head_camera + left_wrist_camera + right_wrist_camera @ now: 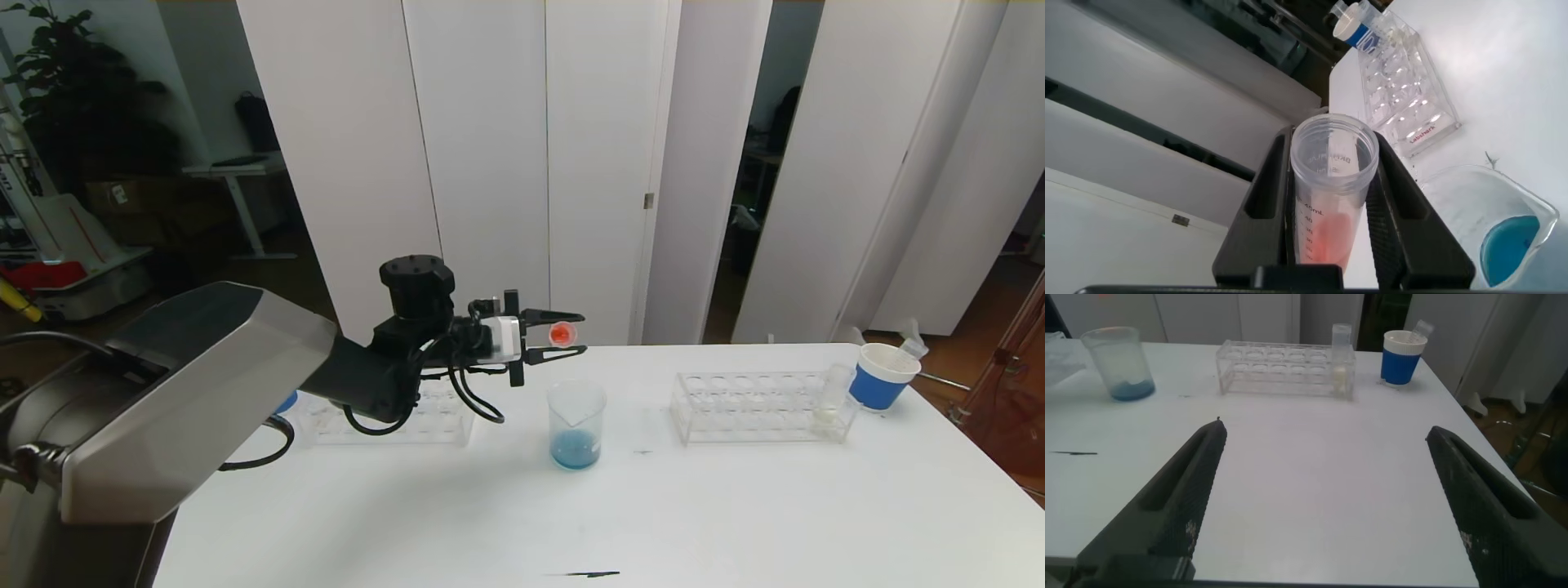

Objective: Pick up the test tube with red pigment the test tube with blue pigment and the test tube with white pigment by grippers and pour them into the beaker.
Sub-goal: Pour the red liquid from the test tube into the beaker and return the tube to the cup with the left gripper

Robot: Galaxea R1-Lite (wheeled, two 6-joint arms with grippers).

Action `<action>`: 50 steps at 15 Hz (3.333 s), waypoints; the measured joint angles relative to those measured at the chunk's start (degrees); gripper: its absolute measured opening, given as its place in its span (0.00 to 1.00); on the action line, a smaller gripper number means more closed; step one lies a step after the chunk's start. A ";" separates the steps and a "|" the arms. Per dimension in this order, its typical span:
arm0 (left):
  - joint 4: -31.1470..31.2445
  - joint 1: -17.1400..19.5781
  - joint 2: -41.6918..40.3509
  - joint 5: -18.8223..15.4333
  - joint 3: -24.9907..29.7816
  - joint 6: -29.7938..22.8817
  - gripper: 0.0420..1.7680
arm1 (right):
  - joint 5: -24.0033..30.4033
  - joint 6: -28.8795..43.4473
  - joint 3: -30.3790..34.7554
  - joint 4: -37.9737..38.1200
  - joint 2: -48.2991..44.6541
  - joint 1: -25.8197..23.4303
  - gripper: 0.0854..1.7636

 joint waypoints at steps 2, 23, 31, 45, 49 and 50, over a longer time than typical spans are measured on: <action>0.02 -0.05 0.63 0.17 -0.82 1.90 0.31 | 0.00 0.00 0.00 0.00 0.00 0.00 0.99; -5.29 0.17 8.50 0.94 -9.40 13.79 0.31 | 0.01 0.00 0.00 -0.02 0.00 0.00 0.99; -9.67 -0.35 10.23 1.44 -8.27 14.34 0.31 | 0.01 0.00 0.00 -0.02 0.00 0.00 0.99; -15.49 -0.38 12.89 1.93 -9.86 16.02 0.31 | 0.01 0.00 0.00 0.00 0.00 0.00 0.99; -15.46 -0.17 12.87 2.12 -9.84 17.80 0.31 | -0.02 0.00 0.00 0.00 0.00 0.00 0.99; -15.47 -0.05 12.80 2.12 -9.84 18.01 0.31 | 0.00 0.00 0.00 0.00 0.00 0.00 0.99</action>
